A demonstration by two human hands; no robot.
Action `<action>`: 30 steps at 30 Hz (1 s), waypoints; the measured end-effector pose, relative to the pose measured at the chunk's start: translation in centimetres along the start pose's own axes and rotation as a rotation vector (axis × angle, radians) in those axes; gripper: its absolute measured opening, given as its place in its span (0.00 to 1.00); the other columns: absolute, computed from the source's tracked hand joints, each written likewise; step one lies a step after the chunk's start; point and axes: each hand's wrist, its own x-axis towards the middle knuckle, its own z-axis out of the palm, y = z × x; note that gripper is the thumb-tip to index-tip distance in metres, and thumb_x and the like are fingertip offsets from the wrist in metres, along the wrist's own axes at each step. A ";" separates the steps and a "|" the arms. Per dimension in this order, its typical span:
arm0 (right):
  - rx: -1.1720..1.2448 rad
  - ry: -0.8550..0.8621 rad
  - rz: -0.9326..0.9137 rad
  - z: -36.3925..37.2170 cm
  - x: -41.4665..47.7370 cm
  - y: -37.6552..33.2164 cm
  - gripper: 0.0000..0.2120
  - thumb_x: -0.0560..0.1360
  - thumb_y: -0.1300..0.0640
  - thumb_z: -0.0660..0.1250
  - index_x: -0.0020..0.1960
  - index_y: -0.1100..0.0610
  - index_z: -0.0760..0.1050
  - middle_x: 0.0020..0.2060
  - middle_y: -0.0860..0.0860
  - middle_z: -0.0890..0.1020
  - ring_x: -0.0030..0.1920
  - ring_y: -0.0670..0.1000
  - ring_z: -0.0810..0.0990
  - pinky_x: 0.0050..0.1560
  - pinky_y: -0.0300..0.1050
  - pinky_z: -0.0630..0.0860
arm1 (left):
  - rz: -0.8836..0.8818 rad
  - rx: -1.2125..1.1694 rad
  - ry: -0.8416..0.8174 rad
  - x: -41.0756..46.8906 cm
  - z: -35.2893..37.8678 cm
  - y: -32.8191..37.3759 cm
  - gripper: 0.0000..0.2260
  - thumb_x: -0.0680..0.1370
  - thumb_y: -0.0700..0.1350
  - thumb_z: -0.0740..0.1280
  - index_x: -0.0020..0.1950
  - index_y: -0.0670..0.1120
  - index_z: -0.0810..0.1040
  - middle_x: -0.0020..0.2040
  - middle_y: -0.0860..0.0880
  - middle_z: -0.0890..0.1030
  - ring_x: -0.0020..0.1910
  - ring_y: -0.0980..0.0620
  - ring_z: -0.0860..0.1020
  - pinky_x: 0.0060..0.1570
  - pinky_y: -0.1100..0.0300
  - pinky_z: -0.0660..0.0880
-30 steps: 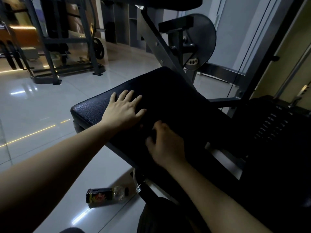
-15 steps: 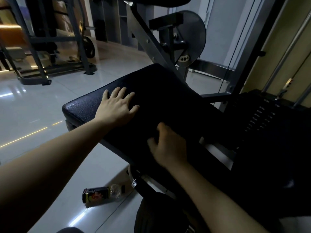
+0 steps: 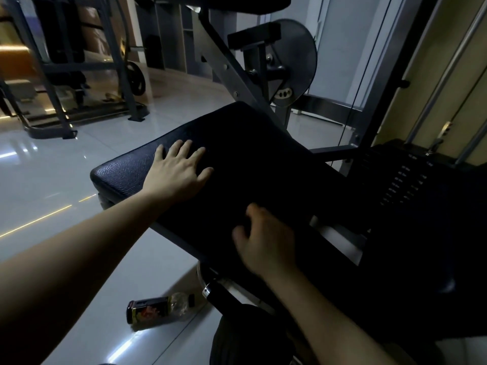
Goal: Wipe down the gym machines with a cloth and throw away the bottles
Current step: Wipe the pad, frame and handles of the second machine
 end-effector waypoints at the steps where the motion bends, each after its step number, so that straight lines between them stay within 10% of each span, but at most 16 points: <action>1: 0.000 -0.016 0.095 -0.3 2.9 2.1 0.18 0.78 0.45 0.58 0.61 0.54 0.72 0.54 0.56 0.79 0.53 0.58 0.79 0.50 0.51 0.76 | -0.001 -0.004 -0.003 0.0 -0.1 -0.1 0.32 0.80 0.68 0.45 0.80 0.54 0.60 0.80 0.46 0.62 0.80 0.45 0.55 0.77 0.37 0.53; 5: -0.002 -0.022 0.448 -1.8 10.2 6.9 0.22 0.80 0.46 0.56 0.69 0.58 0.66 0.62 0.61 0.74 0.56 0.62 0.77 0.55 0.59 0.77 | -0.008 -0.023 -0.016 0.1 -0.2 -0.1 0.33 0.79 0.68 0.45 0.80 0.54 0.60 0.81 0.46 0.61 0.81 0.45 0.54 0.77 0.37 0.51; 14: -0.109 0.047 0.093 0.2 -1.2 0.2 0.17 0.80 0.44 0.54 0.60 0.54 0.69 0.52 0.54 0.78 0.47 0.56 0.80 0.40 0.47 0.72 | 0.008 -0.002 -0.010 0.1 0.1 -0.2 0.34 0.79 0.68 0.43 0.80 0.53 0.61 0.79 0.45 0.63 0.80 0.43 0.57 0.75 0.35 0.53; 21: 0.014 0.048 0.550 -1.4 10.6 7.5 0.21 0.81 0.48 0.54 0.69 0.59 0.67 0.62 0.60 0.76 0.56 0.62 0.79 0.54 0.57 0.77 | -0.006 -0.023 -0.022 0.1 -0.3 0.3 0.35 0.78 0.68 0.42 0.80 0.53 0.60 0.79 0.45 0.62 0.80 0.44 0.55 0.76 0.35 0.51; 30: -0.026 0.030 0.021 -0.7 -5.4 -0.5 0.17 0.77 0.44 0.53 0.57 0.52 0.73 0.48 0.53 0.80 0.46 0.57 0.80 0.43 0.50 0.76 | 0.004 -0.036 0.001 0.0 0.0 -0.1 0.34 0.78 0.69 0.43 0.79 0.53 0.62 0.77 0.44 0.65 0.79 0.43 0.58 0.75 0.35 0.54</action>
